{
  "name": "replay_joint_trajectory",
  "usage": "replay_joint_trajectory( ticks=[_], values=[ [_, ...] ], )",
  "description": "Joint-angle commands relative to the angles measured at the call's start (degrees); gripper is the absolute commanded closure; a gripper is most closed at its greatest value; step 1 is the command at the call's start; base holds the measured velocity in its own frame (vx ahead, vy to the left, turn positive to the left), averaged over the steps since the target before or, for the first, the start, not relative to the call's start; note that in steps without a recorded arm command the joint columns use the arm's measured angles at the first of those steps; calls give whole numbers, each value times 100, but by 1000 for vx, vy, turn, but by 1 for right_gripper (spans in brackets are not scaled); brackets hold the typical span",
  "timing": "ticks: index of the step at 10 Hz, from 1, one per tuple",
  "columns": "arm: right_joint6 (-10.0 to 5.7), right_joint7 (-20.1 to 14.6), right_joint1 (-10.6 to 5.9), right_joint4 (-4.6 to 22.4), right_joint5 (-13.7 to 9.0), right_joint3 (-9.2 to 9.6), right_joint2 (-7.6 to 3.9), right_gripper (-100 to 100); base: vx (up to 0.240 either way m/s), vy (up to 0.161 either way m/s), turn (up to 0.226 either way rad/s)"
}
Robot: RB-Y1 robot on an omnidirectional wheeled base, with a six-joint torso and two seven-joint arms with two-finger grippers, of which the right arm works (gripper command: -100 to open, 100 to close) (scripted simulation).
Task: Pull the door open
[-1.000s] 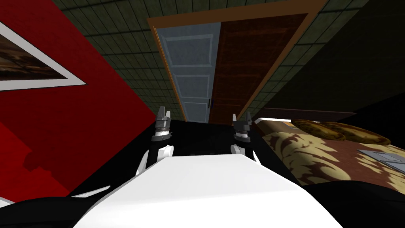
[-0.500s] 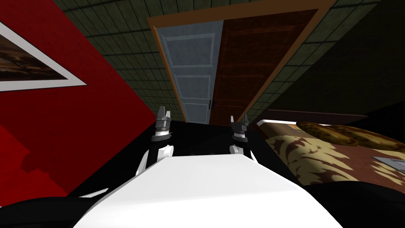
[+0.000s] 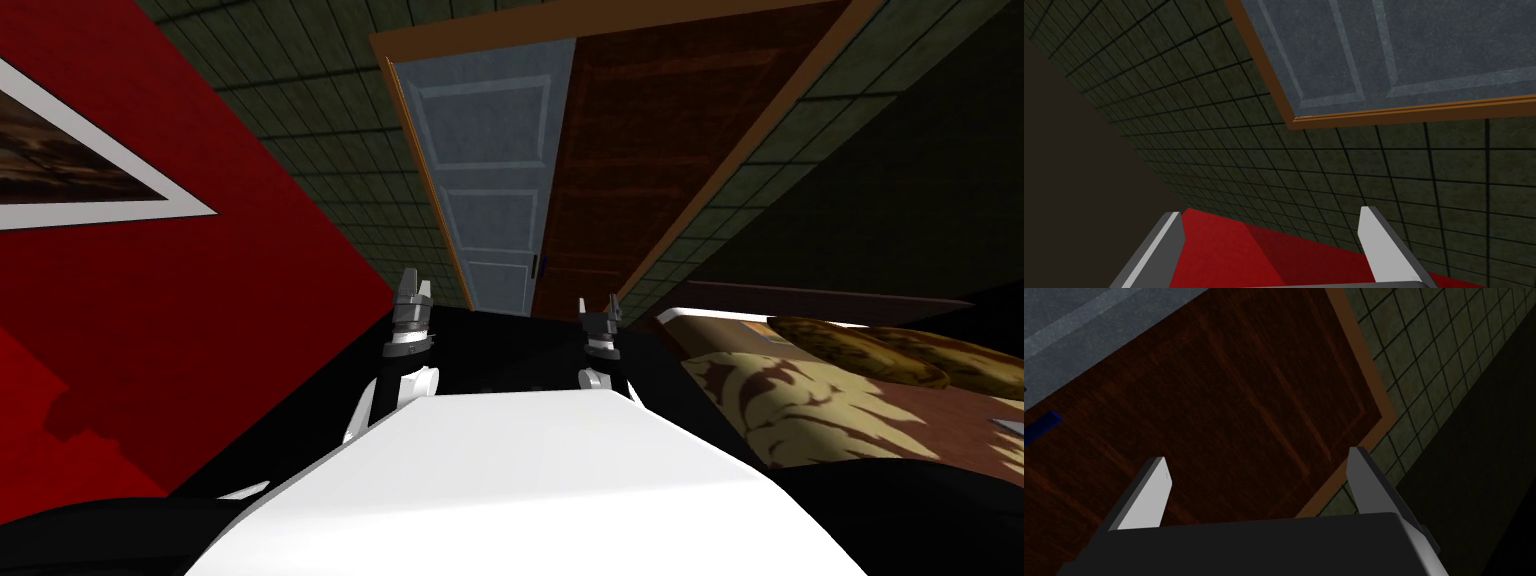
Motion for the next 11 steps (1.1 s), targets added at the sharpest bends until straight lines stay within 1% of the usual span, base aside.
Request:
replay_joint_trajectory(
  ticks=[1,8,9,11],
  values=[
    [-19,-202,-38,187,-103,38,-32,-100,97,0,33],
    [-163,-1056,-225,1069,-563,182,-193,-100,100,0,34],
    [-163,-1056,-225,1069,-563,182,-193,-100,71,13,10],
    [-205,-1304,-281,1325,-696,224,-240,-100,75,5,31]
  ],
)
